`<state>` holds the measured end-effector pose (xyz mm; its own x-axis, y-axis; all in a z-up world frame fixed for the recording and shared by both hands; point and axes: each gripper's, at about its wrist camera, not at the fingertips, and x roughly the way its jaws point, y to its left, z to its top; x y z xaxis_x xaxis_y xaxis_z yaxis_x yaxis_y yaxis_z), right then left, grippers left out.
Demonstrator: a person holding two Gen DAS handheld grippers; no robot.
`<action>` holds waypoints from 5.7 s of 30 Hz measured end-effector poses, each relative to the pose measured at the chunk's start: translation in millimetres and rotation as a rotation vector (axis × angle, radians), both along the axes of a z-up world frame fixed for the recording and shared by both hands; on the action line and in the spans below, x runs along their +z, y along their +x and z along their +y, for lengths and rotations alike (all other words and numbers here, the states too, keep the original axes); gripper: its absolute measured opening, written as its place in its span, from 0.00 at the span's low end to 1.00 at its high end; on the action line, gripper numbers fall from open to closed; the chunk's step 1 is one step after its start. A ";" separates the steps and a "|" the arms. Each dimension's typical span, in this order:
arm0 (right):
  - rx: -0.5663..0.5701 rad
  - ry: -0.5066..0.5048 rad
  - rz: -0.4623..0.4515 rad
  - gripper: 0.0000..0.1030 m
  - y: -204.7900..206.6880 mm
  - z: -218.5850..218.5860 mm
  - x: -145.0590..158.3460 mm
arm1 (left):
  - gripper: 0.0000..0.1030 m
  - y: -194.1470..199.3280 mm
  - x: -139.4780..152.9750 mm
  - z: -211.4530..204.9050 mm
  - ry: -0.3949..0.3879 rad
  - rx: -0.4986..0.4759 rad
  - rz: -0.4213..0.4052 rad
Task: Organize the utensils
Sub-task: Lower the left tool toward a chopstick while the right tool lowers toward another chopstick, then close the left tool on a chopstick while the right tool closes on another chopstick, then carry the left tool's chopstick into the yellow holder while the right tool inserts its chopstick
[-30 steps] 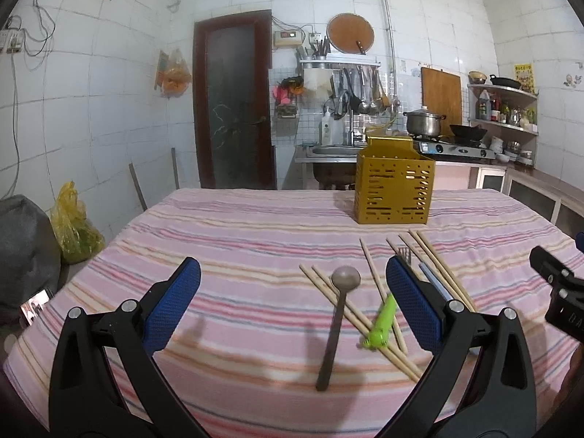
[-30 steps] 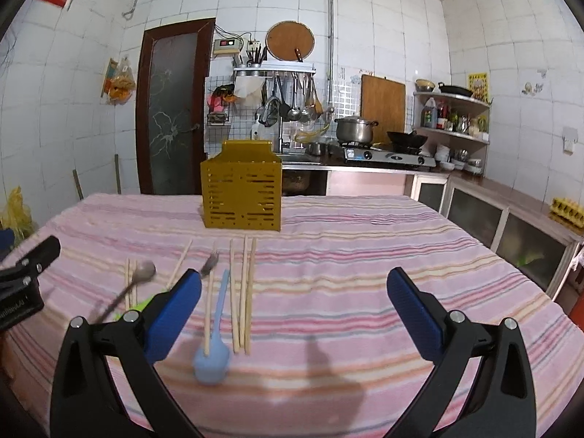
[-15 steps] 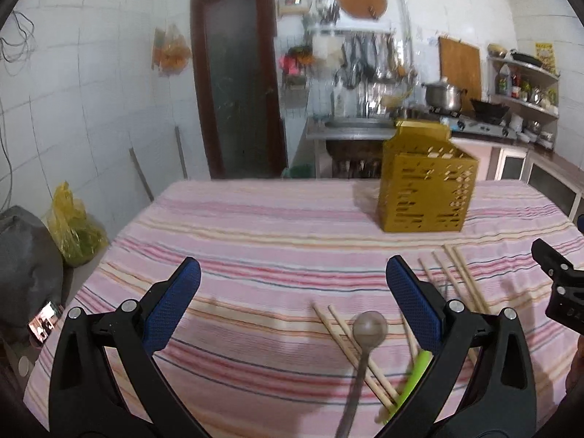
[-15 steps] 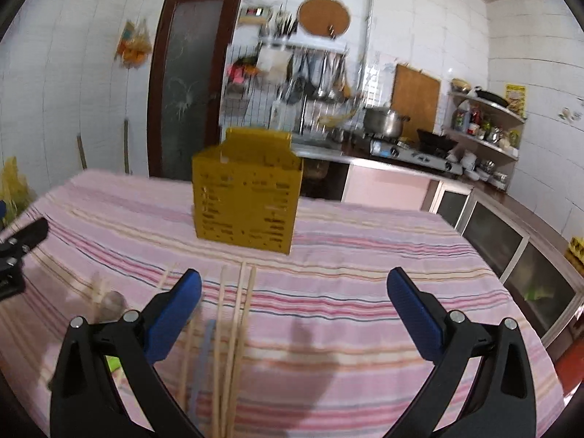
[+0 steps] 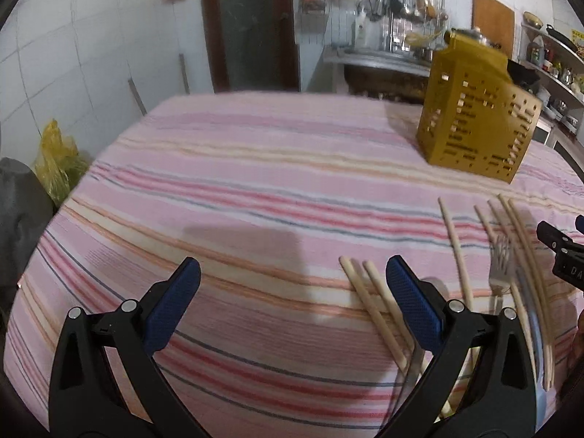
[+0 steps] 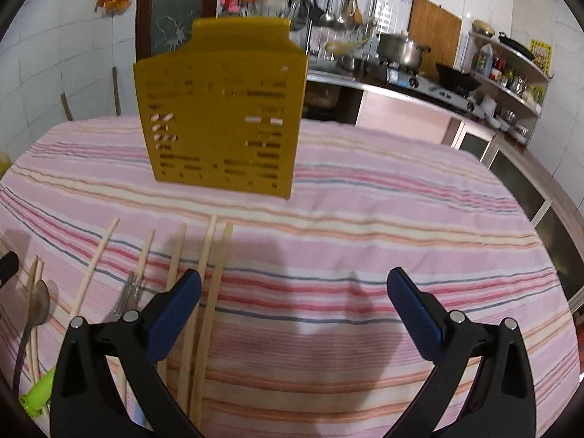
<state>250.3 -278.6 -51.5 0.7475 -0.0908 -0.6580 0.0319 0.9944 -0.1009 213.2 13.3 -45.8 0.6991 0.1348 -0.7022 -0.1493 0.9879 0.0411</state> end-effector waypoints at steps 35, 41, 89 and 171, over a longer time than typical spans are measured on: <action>-0.001 0.019 0.139 0.96 20.1 5.9 -15.8 | 0.95 22.1 -22.2 -4.0 -0.012 0.065 0.174; 0.012 0.049 0.128 0.82 21.4 7.1 -14.5 | 0.78 11.5 -18.9 -15.3 -0.035 0.089 0.162; 0.024 0.198 -0.135 0.06 -29.7 -8.1 56.0 | 0.06 -2.7 83.9 -54.3 -0.073 -0.132 -0.146; -0.018 0.206 -0.572 0.09 125.7 -32.5 144.9 | 0.05 188.5 166.2 -121.9 -0.083 -0.240 -0.494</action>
